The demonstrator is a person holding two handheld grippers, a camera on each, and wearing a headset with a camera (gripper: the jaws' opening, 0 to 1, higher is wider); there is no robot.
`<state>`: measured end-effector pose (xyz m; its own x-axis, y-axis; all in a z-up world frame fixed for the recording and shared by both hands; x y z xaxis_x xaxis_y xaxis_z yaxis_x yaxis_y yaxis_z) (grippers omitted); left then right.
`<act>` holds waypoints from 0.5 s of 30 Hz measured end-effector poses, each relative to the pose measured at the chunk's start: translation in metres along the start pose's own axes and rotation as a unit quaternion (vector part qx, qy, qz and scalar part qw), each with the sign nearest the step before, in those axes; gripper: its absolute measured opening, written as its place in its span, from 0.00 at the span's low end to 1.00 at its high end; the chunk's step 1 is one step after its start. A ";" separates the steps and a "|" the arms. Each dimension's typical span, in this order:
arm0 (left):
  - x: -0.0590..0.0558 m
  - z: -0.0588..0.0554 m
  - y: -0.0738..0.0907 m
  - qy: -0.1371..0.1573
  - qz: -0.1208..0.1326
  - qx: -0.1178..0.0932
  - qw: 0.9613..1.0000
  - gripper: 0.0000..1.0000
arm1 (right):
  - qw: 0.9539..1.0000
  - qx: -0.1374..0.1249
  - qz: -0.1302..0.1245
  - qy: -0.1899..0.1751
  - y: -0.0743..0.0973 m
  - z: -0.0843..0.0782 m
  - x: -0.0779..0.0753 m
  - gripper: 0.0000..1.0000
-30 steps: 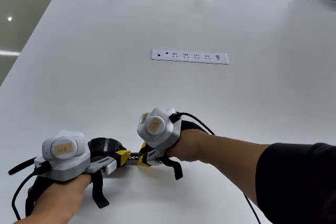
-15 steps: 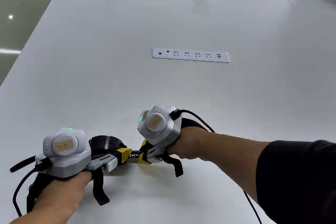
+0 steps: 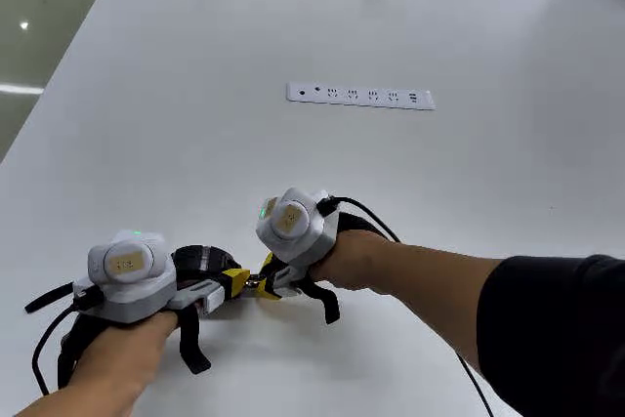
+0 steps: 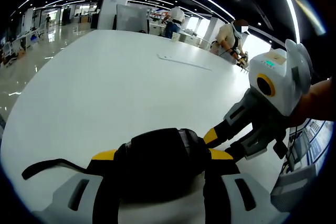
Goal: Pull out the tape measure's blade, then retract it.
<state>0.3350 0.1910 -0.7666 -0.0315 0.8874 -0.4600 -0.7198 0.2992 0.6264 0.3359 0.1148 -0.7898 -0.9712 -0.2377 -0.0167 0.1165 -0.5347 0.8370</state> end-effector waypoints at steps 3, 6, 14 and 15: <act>0.001 0.000 0.001 0.004 -0.001 0.000 1.000 0.59 | 1.000 -0.003 0.003 0.004 0.000 0.001 0.000 0.10; 0.000 0.000 0.001 0.007 -0.002 0.001 1.000 0.59 | 1.000 -0.006 0.007 -0.002 0.000 0.001 -0.001 0.10; -0.002 -0.001 0.002 0.002 0.003 0.000 1.000 0.59 | 1.000 0.004 0.005 0.001 -0.002 0.003 0.000 0.10; -0.002 -0.001 0.002 -0.002 0.004 0.001 1.000 0.59 | 1.000 0.004 0.005 0.003 -0.003 0.005 0.000 0.10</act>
Point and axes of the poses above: the centre of the closed fingertips' face, and the gripper's own axes: y roughly backward along the fingers, x roughly to its left, z roughly out of its top, the point moved 2 cm from there along y, roughly backward along the fingers, and after that the axes turned 15 degrees about y, right-handed, at the moved point
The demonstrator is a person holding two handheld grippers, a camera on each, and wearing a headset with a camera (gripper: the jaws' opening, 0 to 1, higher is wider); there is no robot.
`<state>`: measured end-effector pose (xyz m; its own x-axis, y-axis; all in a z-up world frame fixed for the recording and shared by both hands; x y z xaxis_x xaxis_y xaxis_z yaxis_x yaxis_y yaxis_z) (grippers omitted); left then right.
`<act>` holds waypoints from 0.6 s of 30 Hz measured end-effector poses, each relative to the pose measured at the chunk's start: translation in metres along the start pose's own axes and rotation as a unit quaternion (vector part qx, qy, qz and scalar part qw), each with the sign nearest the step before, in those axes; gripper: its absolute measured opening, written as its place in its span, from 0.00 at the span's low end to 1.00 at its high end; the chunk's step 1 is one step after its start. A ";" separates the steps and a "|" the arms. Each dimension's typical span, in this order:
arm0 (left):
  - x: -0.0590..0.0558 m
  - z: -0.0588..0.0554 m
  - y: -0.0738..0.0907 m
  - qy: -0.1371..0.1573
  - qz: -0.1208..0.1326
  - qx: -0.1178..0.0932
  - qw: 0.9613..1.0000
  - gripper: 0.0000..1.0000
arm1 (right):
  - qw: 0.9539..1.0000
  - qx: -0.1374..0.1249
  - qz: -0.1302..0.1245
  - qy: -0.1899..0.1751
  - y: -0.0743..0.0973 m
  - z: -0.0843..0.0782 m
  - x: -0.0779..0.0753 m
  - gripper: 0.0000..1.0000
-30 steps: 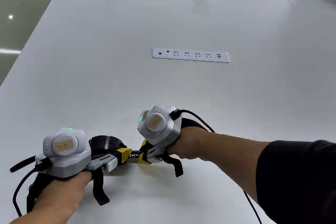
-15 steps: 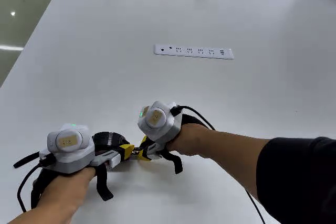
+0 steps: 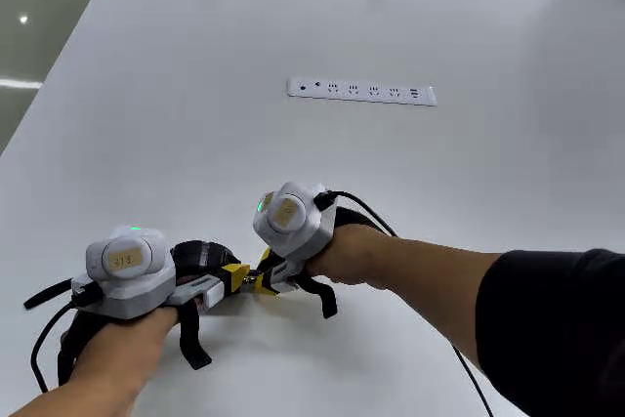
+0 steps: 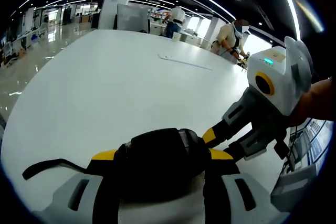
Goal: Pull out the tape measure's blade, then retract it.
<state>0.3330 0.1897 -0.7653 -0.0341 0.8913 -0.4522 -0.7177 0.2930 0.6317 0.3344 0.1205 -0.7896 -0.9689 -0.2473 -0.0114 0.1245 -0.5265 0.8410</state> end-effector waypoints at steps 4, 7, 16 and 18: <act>0.001 0.000 -0.001 -0.005 0.001 0.000 1.000 0.59 | 1.000 0.000 0.000 0.002 -0.002 0.001 -0.001 0.10; 0.001 0.001 -0.002 -0.004 0.002 0.002 1.000 0.59 | 1.000 -0.003 0.001 0.000 -0.002 0.001 -0.002 0.10; 0.001 0.002 -0.001 0.011 -0.005 -0.001 1.000 0.59 | 1.000 -0.004 0.001 0.003 -0.004 0.002 -0.001 0.10; 0.000 0.001 -0.001 0.009 -0.006 0.000 1.000 0.59 | 1.000 -0.004 0.001 0.004 -0.004 0.002 -0.002 0.10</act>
Point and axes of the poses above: the centre of the closed fingertips' face, and the gripper's own axes: y roughly backward along the fingers, x roughly to its left, z roughly out of its top, the point moved 2 cm from there along y, roughly backward along the fingers, and after that the axes turned 15 degrees about y, right-handed, at the moved point
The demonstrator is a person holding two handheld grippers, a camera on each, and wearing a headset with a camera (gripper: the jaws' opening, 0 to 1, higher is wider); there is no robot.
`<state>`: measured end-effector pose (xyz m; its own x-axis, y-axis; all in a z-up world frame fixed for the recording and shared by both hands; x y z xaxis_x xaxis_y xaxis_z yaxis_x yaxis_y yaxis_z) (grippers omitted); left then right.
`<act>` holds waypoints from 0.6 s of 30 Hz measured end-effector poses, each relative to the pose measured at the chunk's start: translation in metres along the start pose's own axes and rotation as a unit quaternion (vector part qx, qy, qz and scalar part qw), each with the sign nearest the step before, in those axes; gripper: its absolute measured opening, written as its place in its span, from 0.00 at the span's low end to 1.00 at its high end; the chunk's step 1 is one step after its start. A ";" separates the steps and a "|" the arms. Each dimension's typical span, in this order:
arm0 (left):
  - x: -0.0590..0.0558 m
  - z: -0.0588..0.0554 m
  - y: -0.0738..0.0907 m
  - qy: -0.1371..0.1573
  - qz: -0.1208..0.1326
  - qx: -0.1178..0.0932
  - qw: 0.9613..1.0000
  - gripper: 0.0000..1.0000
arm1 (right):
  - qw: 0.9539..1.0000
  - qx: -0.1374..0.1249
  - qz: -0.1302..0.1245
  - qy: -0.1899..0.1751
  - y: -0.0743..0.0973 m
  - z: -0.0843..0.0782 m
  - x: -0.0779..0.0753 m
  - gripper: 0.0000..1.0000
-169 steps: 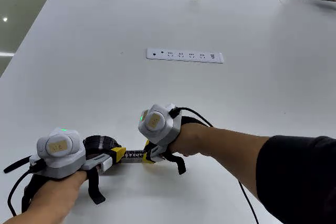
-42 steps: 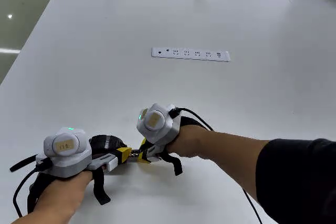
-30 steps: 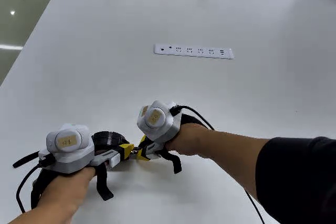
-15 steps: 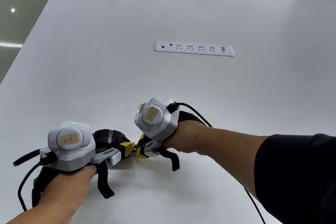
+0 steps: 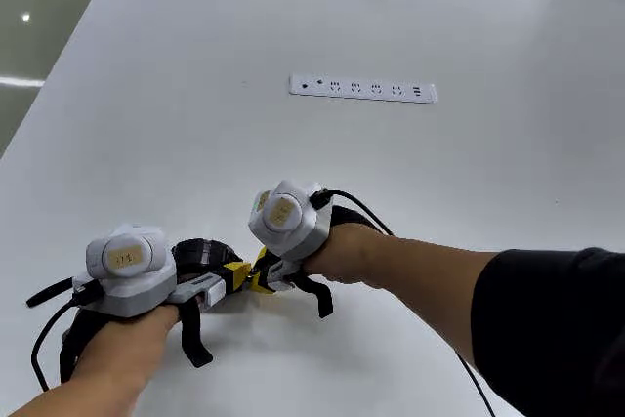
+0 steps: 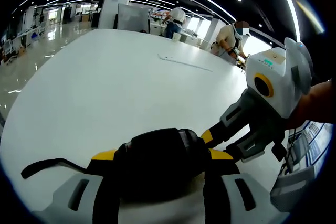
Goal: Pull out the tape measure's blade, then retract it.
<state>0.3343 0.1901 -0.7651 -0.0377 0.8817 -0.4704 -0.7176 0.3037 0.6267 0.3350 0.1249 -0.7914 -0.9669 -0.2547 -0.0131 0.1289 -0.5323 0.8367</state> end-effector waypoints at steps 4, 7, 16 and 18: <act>-0.001 -0.001 0.001 -0.005 0.001 0.003 1.000 0.59 | 1.000 0.003 0.000 -0.016 0.000 0.001 0.000 0.10; -0.001 -0.001 0.001 -0.005 0.003 0.001 1.000 0.59 | 1.000 0.002 -0.003 -0.013 -0.001 0.003 -0.001 0.10; 0.000 0.000 0.000 -0.001 0.000 0.002 1.000 0.59 | 1.000 0.005 0.001 -0.007 -0.002 0.007 0.000 0.10; 0.000 -0.001 0.000 0.000 -0.001 0.000 1.000 0.59 | 1.000 0.002 0.001 -0.011 -0.002 0.007 -0.001 0.10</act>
Point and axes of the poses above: the centre of the closed fingertips' face, and the gripper's own axes: y roughly backward along the fingers, x roughly to its left, z roughly out of its top, the point moved 2 cm from there along y, roughly backward along the fingers, and after that the axes turned 15 degrees about y, right-handed, at the moved point
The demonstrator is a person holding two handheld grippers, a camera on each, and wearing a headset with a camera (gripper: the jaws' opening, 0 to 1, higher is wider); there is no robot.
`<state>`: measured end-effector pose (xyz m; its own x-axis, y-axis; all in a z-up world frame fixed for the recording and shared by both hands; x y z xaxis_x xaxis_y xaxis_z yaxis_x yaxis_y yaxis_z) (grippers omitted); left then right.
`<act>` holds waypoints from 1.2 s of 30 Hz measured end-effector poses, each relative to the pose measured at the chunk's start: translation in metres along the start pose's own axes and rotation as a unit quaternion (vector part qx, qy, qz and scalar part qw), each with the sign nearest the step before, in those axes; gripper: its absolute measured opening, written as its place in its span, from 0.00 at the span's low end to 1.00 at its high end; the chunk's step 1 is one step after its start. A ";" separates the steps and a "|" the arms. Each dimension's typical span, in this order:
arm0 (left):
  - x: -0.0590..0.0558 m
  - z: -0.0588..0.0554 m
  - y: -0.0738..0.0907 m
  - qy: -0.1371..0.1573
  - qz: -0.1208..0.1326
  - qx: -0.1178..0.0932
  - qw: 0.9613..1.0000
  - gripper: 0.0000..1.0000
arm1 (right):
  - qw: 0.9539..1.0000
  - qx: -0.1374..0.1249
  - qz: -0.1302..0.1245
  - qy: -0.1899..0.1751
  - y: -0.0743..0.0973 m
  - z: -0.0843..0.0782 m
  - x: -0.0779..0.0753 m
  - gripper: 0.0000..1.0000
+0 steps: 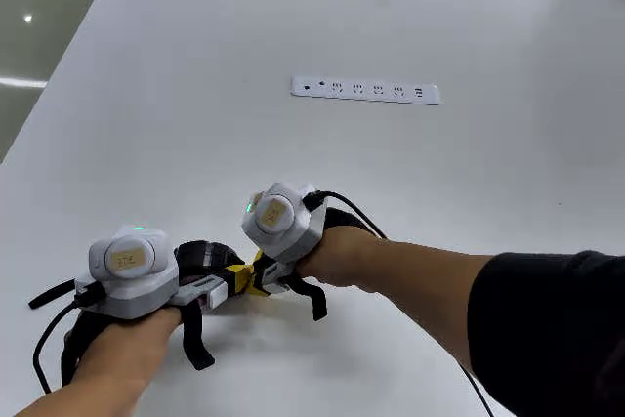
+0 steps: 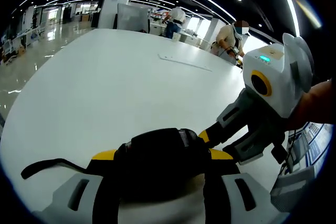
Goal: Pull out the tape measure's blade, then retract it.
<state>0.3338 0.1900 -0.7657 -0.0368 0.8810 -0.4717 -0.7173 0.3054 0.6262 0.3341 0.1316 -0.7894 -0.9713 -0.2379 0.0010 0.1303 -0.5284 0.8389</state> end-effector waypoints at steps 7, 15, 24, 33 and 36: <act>0.001 0.000 -0.001 0.000 0.001 0.003 1.000 0.60 | 1.000 -0.010 0.000 0.008 0.000 0.000 0.000 0.11; 0.001 0.000 -0.002 -0.005 -0.002 -0.014 1.000 0.63 | 1.000 -0.015 -0.008 0.018 -0.001 -0.001 0.001 0.12; 0.000 0.003 -0.002 -0.012 -0.002 -0.004 1.000 0.63 | 1.000 -0.020 -0.022 0.009 0.000 -0.002 0.001 0.13; -0.011 0.013 0.004 -0.031 -0.026 -0.013 0.999 0.73 | 0.999 -0.026 -0.039 0.021 0.010 -0.002 0.000 0.17; -0.015 0.015 0.009 -0.036 -0.040 -0.012 0.998 0.78 | 0.998 -0.032 -0.050 0.018 0.019 -0.004 0.000 0.19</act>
<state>0.3387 0.1847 -0.7435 0.0717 0.8779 -0.4734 -0.7327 0.3684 0.5722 0.3373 0.1183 -0.7760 -0.9724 -0.2101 -0.1015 0.0468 -0.6019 0.7972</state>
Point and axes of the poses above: the centre of the closed fingertips' face, and the gripper's own axes: y roughly backward along the fingers, x roughly to its left, z roughly out of its top, the point moved 2 cm from there along y, roughly backward along the fingers, and after that the axes turned 15 degrees about y, right-handed, at the moved point
